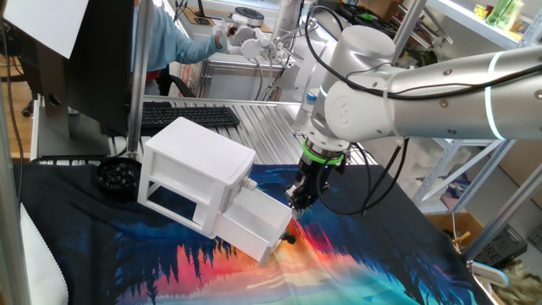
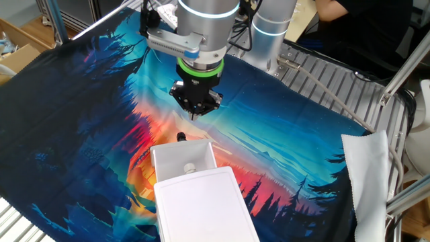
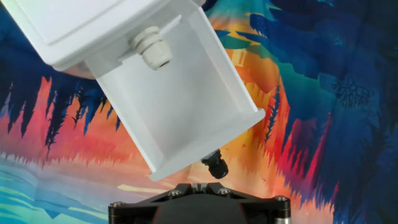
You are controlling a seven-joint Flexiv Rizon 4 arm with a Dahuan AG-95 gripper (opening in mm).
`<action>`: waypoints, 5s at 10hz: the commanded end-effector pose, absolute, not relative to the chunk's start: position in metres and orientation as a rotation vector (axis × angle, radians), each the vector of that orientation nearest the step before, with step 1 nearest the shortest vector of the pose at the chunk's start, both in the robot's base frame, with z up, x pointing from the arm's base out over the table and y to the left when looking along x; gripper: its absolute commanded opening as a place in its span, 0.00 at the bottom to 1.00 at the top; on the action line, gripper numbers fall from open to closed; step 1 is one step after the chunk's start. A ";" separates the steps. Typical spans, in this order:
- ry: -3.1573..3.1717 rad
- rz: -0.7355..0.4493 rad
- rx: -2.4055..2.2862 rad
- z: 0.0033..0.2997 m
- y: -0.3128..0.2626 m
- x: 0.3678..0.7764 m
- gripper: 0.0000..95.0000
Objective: Grasp the handle and close the drawer
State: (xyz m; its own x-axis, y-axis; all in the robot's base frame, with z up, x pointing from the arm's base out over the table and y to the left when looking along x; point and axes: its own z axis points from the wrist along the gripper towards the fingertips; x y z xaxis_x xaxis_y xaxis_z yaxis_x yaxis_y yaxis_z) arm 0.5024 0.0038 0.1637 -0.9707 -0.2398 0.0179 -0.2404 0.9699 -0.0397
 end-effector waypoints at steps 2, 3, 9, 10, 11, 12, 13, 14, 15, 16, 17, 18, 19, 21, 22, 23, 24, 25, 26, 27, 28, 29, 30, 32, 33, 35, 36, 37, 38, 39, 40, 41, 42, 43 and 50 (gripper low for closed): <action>-3.105 0.091 0.340 0.164 0.003 0.502 0.00; -3.108 0.087 0.317 0.164 0.003 0.502 0.00; -3.106 0.099 0.321 0.164 0.003 0.502 0.00; -3.106 0.098 0.314 0.164 0.003 0.502 0.00; -3.108 0.097 0.300 0.164 0.003 0.502 0.00; -3.110 0.095 0.289 0.164 0.003 0.502 0.00; -3.113 0.092 0.270 0.164 0.003 0.502 0.00; -3.116 0.091 0.242 0.164 0.003 0.502 0.00; -3.118 0.092 0.218 0.164 0.003 0.502 0.00; -3.128 0.091 -0.009 0.164 0.003 0.502 0.00; -3.109 0.077 -0.370 0.164 0.003 0.502 0.00; -3.077 0.078 -0.595 0.164 0.003 0.502 0.00; -2.947 0.028 -1.097 0.164 0.003 0.502 0.00; -2.799 -0.011 -1.444 0.164 0.003 0.502 0.00; -2.749 -0.015 -1.531 0.164 0.003 0.502 0.00; -2.601 -0.068 -1.735 0.164 0.003 0.502 0.00; -2.467 -0.119 -1.916 0.164 0.003 0.502 0.00; -2.341 -0.138 -2.051 0.164 0.003 0.502 0.00; -2.180 -0.187 -2.178 0.163 0.003 0.503 0.00; -2.066 -0.219 -2.256 0.163 0.003 0.503 0.00; -1.918 -0.236 -2.357 0.163 0.003 0.503 0.00; -1.876 -0.227 -2.401 0.162 0.003 0.503 0.00; -1.862 -0.213 -2.430 0.160 0.003 0.504 0.00; -1.752 -0.257 -2.533 0.150 0.003 0.508 0.00; -1.684 -0.308 -2.629 0.139 0.002 0.512 0.00; -1.568 -0.397 -2.763 0.128 0.001 0.515 0.00; -1.500 -0.398 -2.828 0.123 0.000 0.517 0.00; -1.460 -0.386 -2.870 0.119 -0.001 0.518 0.00; -1.431 -0.383 -2.905 0.117 -0.001 0.518 0.00; -1.413 -0.383 -2.925 0.115 -0.001 0.519 0.00; -1.415 -0.379 -2.930 0.114 -0.002 0.519 0.00; -1.402 -0.379 -2.935 0.113 -0.002 0.519 0.00; -1.397 -0.377 -2.937 0.111 -0.002 0.520 0.00; -1.412 -0.358 -2.952 0.102 -0.004 0.521 0.00; -1.453 -0.330 -2.933 0.097 -0.005 0.521 0.00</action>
